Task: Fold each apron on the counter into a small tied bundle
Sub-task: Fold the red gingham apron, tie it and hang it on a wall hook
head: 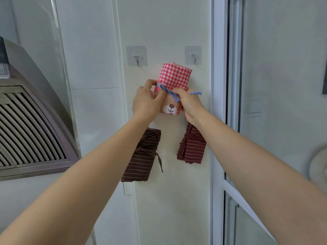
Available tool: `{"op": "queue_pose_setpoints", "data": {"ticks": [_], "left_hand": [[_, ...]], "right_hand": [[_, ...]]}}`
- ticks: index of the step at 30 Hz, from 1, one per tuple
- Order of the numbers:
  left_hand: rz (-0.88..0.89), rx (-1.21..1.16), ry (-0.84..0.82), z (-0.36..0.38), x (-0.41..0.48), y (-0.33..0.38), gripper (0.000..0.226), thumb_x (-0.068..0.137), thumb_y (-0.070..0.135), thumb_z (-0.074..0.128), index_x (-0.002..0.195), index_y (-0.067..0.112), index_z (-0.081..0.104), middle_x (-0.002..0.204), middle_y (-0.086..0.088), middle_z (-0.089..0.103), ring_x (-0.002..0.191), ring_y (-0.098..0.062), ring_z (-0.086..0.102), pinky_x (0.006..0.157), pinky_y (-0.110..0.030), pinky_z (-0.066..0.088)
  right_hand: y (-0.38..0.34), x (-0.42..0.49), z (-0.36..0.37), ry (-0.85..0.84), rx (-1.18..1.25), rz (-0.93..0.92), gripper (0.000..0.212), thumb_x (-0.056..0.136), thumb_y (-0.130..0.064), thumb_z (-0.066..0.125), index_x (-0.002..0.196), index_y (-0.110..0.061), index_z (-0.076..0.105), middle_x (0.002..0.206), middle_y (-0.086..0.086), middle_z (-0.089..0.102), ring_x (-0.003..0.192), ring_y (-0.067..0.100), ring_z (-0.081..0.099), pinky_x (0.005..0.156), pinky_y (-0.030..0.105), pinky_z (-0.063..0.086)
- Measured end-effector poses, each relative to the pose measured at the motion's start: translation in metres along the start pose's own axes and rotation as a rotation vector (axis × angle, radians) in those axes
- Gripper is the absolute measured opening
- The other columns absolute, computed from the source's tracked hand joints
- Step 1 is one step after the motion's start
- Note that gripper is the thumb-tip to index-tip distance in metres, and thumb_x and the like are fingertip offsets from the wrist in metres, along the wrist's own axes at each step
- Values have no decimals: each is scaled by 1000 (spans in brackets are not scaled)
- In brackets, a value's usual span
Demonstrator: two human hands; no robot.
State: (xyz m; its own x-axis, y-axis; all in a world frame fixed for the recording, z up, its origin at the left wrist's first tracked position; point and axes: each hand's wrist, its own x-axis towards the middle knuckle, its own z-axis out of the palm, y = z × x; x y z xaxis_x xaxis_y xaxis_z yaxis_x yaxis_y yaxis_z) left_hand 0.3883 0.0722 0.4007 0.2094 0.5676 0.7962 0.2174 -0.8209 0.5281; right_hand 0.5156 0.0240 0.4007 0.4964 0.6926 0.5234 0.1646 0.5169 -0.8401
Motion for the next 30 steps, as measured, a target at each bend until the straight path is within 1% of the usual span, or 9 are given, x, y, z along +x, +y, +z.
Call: {"op": "queue_pose_setpoints", "data": {"ticks": [2,5,7,10,12,16,20,25,30], "left_hand": [[8,28,-6,0,0,-4,34,93,49,53,120,28,54,100,-7,62,86,-20,63,62,-26,44],[8,61,-20,-2,-3,-5,33,93,49,52,120,30,55,97,-6,65,85,-21,64,63,-29,46],[-2,60,-24,-4,-7,-5,32,93,47,52,119,29,56,93,-4,66,83,-19,64,65,-31,49],[-8,77,-27,-5,-15,-7,29,94,43,52,117,26,58,90,-3,65,82,-20,63,67,-34,52],[-8,102,-37,-6,-20,-11,27,94,40,51,115,25,58,89,-3,64,83,-22,63,68,-35,52],[-24,166,-78,-7,-27,-15,35,95,45,49,123,26,56,95,-6,66,85,-25,63,66,-33,49],[-29,205,-104,-9,-35,-13,38,95,47,49,126,26,56,99,-5,67,87,-25,64,65,-32,49],[-62,241,-144,-14,-40,-6,41,95,47,48,130,26,54,107,-5,69,90,-26,66,76,-41,57],[-56,254,-143,-15,-48,-4,47,94,53,47,132,28,54,108,-8,65,92,-28,65,74,-39,55]], "right_hand": [[3,-4,1,7,-13,13,41,90,-23,62,127,-10,49,110,9,67,97,24,67,81,38,57],[6,-11,0,13,-40,6,42,92,-21,59,128,-10,40,105,4,62,89,14,63,65,24,51],[5,-16,-1,1,-42,14,43,93,-20,59,130,-10,40,104,3,62,88,14,63,65,24,50],[9,-23,-1,-34,-71,36,44,92,-20,59,132,-12,43,109,6,64,95,20,65,77,32,54],[15,-29,-1,-50,-105,35,45,93,-23,60,134,-15,43,116,6,64,101,21,65,82,33,55],[22,-41,-1,-50,-114,36,42,96,-27,58,135,-16,45,121,4,62,104,16,62,74,23,51],[25,-54,-2,-27,-121,26,39,97,-27,57,132,-15,48,122,3,61,104,14,60,70,20,48],[21,-64,-2,-20,-139,52,38,97,-28,57,133,-16,48,123,3,61,105,15,59,69,20,46],[22,-75,-3,6,-169,76,38,98,-32,55,131,-16,46,112,-3,57,90,2,54,64,16,40]]}}
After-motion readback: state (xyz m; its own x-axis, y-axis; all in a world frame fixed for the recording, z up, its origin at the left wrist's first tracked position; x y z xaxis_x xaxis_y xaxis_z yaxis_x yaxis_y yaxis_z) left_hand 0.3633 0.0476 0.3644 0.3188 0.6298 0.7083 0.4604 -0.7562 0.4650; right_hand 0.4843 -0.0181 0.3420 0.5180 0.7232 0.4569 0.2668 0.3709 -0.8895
